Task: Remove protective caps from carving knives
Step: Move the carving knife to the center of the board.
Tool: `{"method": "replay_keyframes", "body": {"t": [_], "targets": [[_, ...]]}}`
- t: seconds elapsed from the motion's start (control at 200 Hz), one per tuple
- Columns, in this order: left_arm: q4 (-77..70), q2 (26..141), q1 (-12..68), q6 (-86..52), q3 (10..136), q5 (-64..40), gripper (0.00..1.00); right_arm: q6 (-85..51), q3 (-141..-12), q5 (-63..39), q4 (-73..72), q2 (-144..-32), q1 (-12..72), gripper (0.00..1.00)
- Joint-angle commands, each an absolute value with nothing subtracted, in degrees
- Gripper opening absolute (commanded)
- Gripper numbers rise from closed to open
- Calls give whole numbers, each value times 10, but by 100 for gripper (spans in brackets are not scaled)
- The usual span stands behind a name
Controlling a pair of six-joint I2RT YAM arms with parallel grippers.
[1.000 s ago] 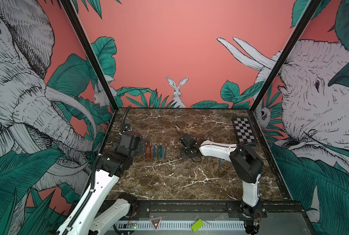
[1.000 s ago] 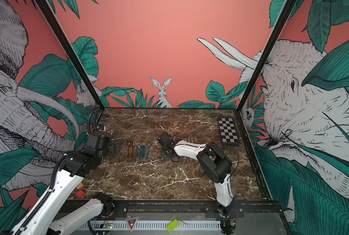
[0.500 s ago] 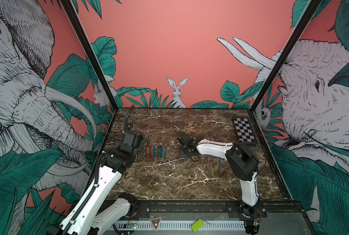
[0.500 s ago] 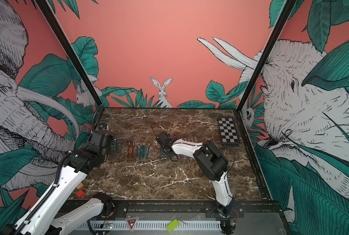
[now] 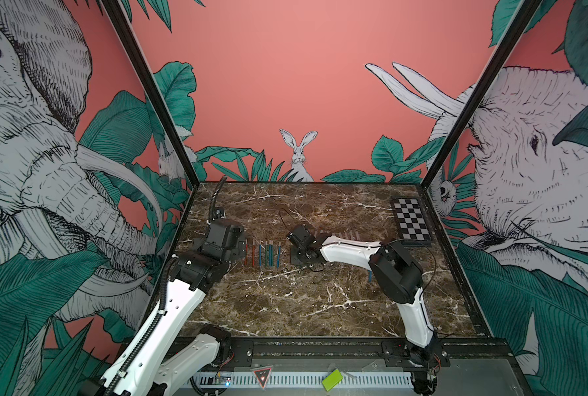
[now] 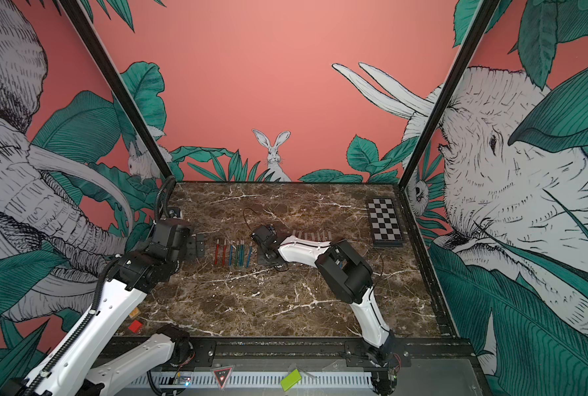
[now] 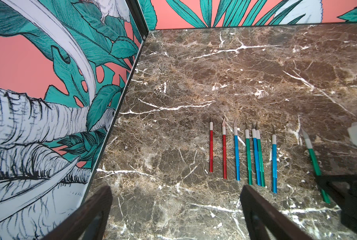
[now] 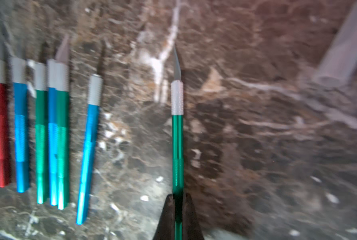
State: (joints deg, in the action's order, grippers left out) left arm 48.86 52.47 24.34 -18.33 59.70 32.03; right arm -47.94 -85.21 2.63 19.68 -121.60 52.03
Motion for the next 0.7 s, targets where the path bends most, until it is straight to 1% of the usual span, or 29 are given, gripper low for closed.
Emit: {"method": "replay_keyframes", "body": {"t": [0.0,0.28,0.695], "targets": [[484,523,243,-180,589,326,98,-540,-849,17,193,-1245,528,0],[483,522,244,-179,588,325,97,-605,-852,11,166,-1254,541,0],[484,521,243,-179,587,326,97,-606,-863,0,165,-1266,552,0]]}}
